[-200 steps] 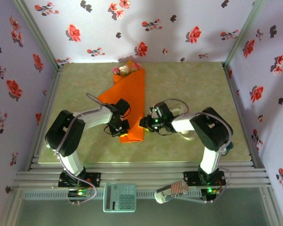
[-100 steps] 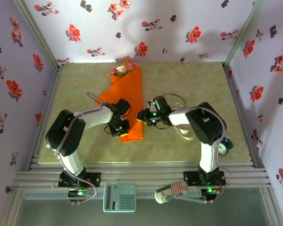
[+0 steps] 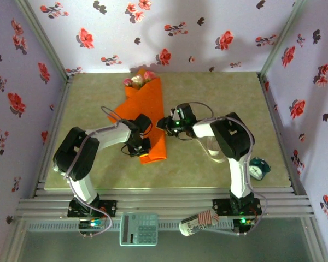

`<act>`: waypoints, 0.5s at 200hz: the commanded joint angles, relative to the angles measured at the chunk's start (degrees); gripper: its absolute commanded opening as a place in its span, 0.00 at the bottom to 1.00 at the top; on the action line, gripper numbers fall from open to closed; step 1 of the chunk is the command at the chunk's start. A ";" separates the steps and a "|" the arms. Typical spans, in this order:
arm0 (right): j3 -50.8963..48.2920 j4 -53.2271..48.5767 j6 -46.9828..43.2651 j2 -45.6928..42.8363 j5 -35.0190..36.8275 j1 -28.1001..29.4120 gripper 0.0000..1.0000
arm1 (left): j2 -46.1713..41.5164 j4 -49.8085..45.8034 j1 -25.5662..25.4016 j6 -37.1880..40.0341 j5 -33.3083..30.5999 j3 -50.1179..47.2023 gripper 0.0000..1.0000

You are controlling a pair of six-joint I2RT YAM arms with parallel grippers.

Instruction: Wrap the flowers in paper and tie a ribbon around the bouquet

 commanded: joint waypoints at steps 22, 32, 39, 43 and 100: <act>6.57 2.52 -0.30 6.07 7.86 -2.12 0.00 | 1.78 -1.71 -0.47 1.30 -2.09 -0.81 0.01; 7.52 2.84 -0.01 6.59 7.92 -2.30 0.14 | 1.78 -1.80 -0.46 1.28 -2.08 -0.81 0.01; 8.15 2.97 0.20 7.01 8.02 -2.49 0.29 | 1.67 -1.84 -0.45 1.26 -2.09 -0.81 0.01; 8.55 2.98 0.31 7.40 8.17 -2.56 0.33 | 1.75 -1.85 -0.51 1.32 -2.06 -0.81 0.01; 15.88 4.09 2.64 13.14 9.72 -3.70 0.01 | 1.85 -2.24 -0.50 1.61 -2.00 -0.73 0.00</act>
